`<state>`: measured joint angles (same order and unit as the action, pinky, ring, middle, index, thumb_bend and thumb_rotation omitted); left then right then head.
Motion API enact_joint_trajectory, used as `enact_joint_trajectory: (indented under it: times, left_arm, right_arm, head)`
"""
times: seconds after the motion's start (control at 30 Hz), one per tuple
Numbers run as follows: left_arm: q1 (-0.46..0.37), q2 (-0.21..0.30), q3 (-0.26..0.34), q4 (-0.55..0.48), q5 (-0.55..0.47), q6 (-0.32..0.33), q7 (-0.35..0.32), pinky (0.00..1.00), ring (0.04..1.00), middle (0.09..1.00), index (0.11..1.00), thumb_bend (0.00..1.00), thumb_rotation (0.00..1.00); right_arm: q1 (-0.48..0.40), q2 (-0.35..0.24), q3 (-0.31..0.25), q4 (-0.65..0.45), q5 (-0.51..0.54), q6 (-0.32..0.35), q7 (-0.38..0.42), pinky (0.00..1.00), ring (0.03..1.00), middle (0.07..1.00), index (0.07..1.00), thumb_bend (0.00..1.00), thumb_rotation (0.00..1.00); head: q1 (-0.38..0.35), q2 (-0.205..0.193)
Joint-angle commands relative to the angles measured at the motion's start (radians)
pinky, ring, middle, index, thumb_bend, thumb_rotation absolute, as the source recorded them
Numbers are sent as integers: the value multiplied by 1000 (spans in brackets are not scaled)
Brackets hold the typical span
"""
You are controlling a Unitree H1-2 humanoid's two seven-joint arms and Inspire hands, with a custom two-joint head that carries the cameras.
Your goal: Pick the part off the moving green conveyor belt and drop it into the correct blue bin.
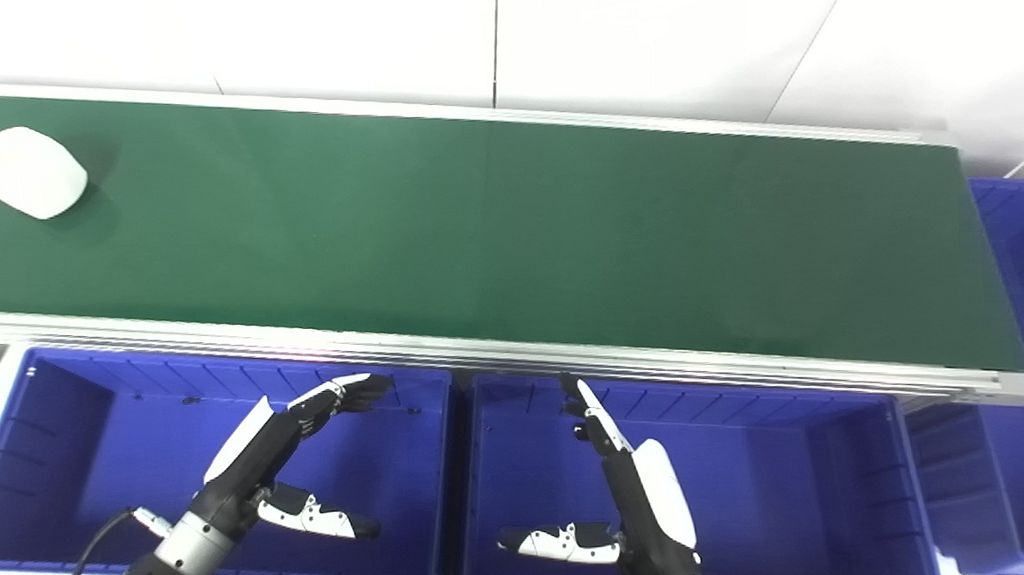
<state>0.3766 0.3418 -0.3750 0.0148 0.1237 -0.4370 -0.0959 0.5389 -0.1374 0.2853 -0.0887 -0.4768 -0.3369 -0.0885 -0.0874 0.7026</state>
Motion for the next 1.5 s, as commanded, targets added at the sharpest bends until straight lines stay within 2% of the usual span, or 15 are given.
enact_joint_trajectory:
  times: [0.0, 0.13, 0.27, 0.47, 0.57, 1.13, 1.3, 1.4, 1.47]
  left_arm:
    - [1, -6, -6, -15, 20, -33, 20, 799, 837, 840, 802, 942, 216]
    - [-3, -21, -19, 1, 36, -33, 27, 785, 832, 836, 792, 950, 208]
    - [-9, -32, -28, 14, 44, -33, 30, 743, 797, 815, 778, 955, 189]
    - [-19, -35, -41, 35, 52, -33, 50, 707, 768, 795, 760, 953, 192]
    - [-21, -36, -46, 43, 49, -33, 57, 705, 766, 791, 756, 956, 180]
    - [-56, -35, -67, 94, 31, -33, 74, 680, 746, 771, 738, 952, 191]
    - [-56, -37, -68, 67, 26, -33, 100, 649, 717, 748, 720, 950, 206]
    - [-49, -36, -72, 27, 28, -33, 129, 618, 684, 733, 709, 941, 212]
    - [-37, -35, -69, -15, -3, -33, 121, 608, 676, 731, 707, 937, 232]
  right_arm:
    - [10, -13, -4, -18, 12, -37, -1, 794, 884, 932, 959, 888, 366]
    - [7, -28, -14, 3, 29, -58, -7, 787, 882, 935, 964, 887, 355]
    - [-3, -37, -20, 33, 29, -85, -20, 788, 892, 949, 977, 886, 339]
    - [-11, -40, -23, 47, 31, -89, -16, 775, 894, 962, 987, 885, 309]
    - [-14, -42, -24, 60, 36, -98, -16, 779, 897, 966, 988, 883, 316]
    - [-48, -31, -28, 131, 7, -122, -43, 759, 875, 936, 970, 879, 343]
    - [-48, -36, -27, 128, 22, -113, -34, 741, 870, 934, 967, 885, 345]
    - [-51, -38, -25, 134, 30, -120, -36, 751, 871, 931, 967, 885, 344]
    - [-53, -39, -25, 134, 30, -117, -33, 755, 873, 932, 968, 883, 348]
  head:
    - [89, -31]
    - [199, -78]
    - [257, -117]
    - [264, -144]
    - [266, -171]
    - [258, -244]
    - [267, -239]
    - [278, -232]
    - [284, -231]
